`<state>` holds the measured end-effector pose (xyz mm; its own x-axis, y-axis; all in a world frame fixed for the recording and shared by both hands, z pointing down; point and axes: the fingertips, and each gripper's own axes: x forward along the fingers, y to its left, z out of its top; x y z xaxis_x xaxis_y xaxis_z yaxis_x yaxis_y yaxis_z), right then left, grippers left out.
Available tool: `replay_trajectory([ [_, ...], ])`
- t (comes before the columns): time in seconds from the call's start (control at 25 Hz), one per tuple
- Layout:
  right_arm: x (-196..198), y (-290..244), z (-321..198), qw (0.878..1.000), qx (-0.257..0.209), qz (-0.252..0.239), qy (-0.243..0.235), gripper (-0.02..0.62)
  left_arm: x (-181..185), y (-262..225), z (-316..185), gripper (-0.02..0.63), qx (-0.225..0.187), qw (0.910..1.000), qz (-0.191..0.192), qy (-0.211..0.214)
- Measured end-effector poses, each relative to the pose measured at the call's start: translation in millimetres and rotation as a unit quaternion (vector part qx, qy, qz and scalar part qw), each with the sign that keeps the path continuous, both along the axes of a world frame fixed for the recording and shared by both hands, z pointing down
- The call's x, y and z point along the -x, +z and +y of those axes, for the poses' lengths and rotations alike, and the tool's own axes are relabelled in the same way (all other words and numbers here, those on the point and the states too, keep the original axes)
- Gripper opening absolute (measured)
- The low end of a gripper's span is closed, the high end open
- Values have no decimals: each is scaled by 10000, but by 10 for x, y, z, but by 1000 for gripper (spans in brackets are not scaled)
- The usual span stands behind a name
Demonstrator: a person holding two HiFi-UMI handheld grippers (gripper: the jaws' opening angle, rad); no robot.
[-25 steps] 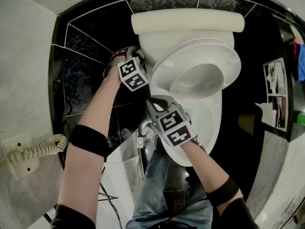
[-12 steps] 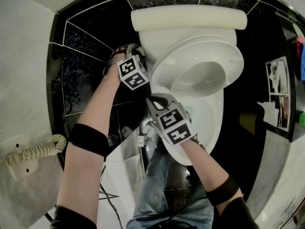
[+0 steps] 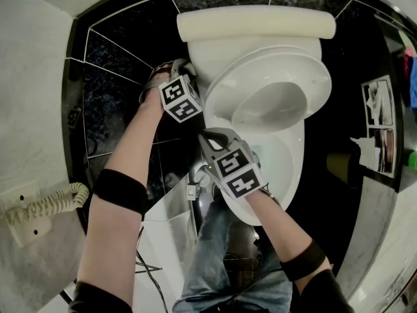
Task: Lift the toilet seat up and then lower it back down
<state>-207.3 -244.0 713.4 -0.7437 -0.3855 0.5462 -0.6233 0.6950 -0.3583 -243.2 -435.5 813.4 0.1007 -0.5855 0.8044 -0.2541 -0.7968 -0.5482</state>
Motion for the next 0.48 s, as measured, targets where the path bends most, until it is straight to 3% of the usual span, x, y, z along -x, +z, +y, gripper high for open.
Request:
replay_trajectory([
  [0.48,-117,-107,3,9999,-79,68,66,2,29,-44,-6,198,-89,9997,-238,75],
])
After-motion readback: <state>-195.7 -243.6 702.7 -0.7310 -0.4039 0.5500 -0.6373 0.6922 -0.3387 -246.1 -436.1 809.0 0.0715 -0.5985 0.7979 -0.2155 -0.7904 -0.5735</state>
